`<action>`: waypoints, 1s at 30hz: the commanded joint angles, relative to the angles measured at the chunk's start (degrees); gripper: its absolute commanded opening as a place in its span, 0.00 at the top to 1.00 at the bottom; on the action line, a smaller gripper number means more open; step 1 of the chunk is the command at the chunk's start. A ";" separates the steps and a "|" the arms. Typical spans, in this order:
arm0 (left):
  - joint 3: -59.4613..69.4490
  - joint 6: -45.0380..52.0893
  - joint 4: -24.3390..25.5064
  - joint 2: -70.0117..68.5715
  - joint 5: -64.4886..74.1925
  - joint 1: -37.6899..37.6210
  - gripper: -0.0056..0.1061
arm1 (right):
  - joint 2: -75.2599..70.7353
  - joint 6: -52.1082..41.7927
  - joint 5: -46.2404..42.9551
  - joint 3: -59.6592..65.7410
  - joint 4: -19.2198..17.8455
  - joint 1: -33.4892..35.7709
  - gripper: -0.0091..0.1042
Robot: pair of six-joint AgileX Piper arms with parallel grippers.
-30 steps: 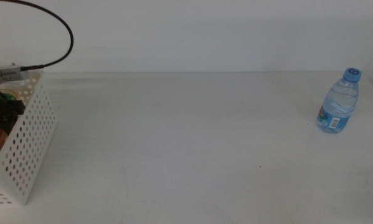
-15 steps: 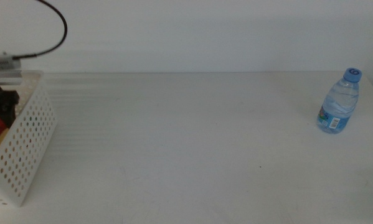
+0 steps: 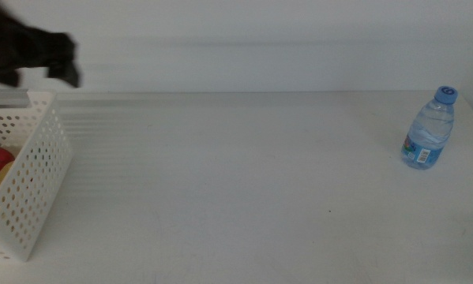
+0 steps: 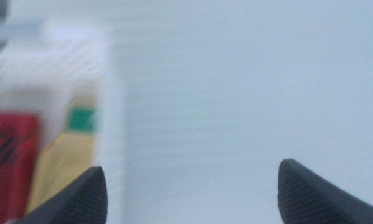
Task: Use arms to grab the bottles and put them into the dustbin to the left of the table.
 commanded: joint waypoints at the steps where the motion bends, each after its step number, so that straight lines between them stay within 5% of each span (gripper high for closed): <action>1: 1.31 -0.93 -0.81 -4.86 -6.76 -5.06 0.14 | -1.60 -0.49 -4.42 -0.48 -0.32 -0.33 0.32; 13: 11.40 -0.93 -0.03 -13.11 -18.72 -25.15 0.14 | -1.60 -0.49 -4.42 -0.48 -0.32 -0.33 0.32; 23: 36.86 -1.67 -0.03 -26.49 -50.70 -36.06 0.14 | -1.60 -0.49 -4.42 -0.48 -0.32 -0.33 0.32; 30: 51.92 -4.84 0.01 -37.51 -57.23 -41.75 0.14 | -1.60 -0.49 -4.42 -0.48 -0.32 -0.33 0.32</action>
